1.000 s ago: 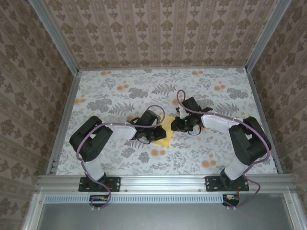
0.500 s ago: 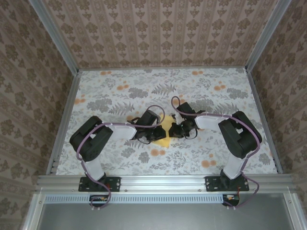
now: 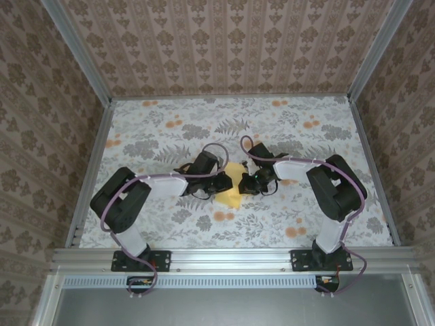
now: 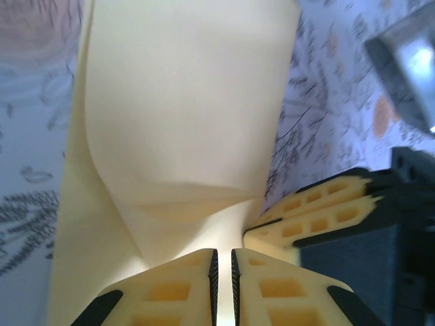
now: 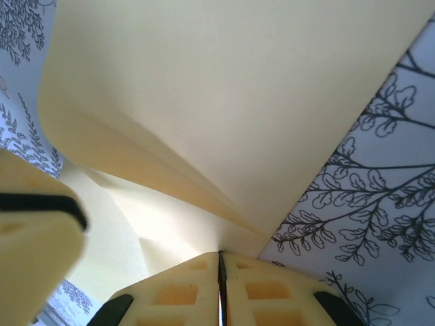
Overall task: Fold a paper plane with a square sheet of paper (pick it up from the middle)
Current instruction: Fold the triangle a second time at the center of the table.
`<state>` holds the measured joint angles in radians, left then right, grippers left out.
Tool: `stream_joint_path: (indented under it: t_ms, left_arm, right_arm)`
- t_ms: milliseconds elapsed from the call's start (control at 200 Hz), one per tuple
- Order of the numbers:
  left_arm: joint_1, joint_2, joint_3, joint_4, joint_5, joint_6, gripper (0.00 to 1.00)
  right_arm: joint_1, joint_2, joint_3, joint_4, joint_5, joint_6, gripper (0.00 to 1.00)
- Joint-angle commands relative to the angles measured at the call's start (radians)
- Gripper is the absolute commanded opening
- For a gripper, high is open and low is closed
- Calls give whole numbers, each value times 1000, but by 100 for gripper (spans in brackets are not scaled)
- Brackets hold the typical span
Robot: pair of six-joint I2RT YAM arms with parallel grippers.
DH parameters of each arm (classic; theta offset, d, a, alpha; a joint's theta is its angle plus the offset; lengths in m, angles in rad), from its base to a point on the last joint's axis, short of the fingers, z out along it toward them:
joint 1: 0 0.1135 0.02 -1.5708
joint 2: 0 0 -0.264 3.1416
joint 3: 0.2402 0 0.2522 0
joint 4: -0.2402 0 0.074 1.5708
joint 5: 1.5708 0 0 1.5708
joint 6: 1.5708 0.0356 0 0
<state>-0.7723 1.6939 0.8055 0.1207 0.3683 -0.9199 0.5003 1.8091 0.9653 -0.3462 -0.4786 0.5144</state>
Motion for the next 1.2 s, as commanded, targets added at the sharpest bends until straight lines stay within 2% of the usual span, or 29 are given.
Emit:
stream_joint_path:
  t_ms: [0,355,535,730,930,1195]
  left_arm:
    - [14,-4,-1,-1,-8,32,17]
    - [13,77,34,-26,31,26,18]
    - [21,91,39,-93,-31,18,18]
    - [61,86,-9,-59,-42,-14,20]
    - [104,64,9,-101,-61,28,26]
    - [154,34,47,-131,-53,119,28]
  right_arm:
    - [1,66,-2,-72,115,-25,10]
    - [1,88,7,-91,136,-30,10]
    - [1,104,14,-117,170,-39,10]
    - [1,114,9,-147,241,-63,10]
    - [1,123,6,-160,266,-76,9]
    - [1,120,7,-161,266,-75,9]
